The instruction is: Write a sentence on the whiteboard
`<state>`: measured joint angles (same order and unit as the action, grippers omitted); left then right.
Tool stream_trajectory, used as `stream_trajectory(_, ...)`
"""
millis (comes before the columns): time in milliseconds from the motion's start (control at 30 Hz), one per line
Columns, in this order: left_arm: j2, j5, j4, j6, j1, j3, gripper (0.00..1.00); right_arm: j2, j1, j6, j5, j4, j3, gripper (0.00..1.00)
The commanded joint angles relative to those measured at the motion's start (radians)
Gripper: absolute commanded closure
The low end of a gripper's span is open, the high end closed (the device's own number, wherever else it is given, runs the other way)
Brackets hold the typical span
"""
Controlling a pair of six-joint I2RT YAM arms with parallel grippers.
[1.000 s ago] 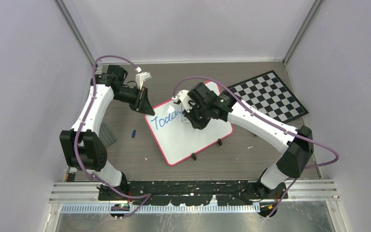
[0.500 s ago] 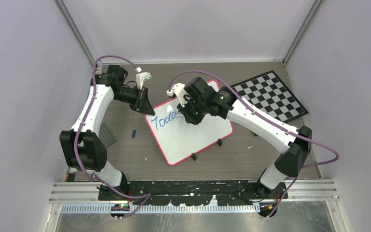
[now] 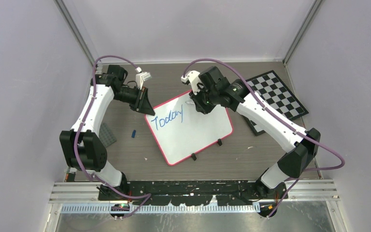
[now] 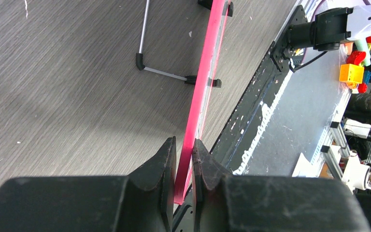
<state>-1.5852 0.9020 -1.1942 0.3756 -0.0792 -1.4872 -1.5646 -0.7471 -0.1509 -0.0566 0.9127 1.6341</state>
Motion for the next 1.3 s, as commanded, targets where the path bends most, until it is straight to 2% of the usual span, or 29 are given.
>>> stream_trajectory(0, -0.006, -0.085, 0.041, -0.002, -0.030, 0.019, 1.00, 0.010, -0.004, -0.007, 0.008, -0.045, 0.022, 1.00)
stream_trajectory(500, 0.000, -0.095, 0.044, 0.000, -0.030, 0.028, 1.00, -0.018, -0.005, 0.004, -0.007, -0.038, -0.012, 1.00)
stream_trajectory(900, -0.004, -0.093, 0.041, -0.001, -0.030, 0.024, 1.00, 0.047, -0.028, 0.001, -0.070, 0.012, -0.008, 1.00)
stream_trajectory(1267, 0.000, -0.095, 0.047, -0.002, -0.031, 0.030, 1.00, 0.059, 0.012, -0.007, 0.003, -0.014, -0.055, 1.00)
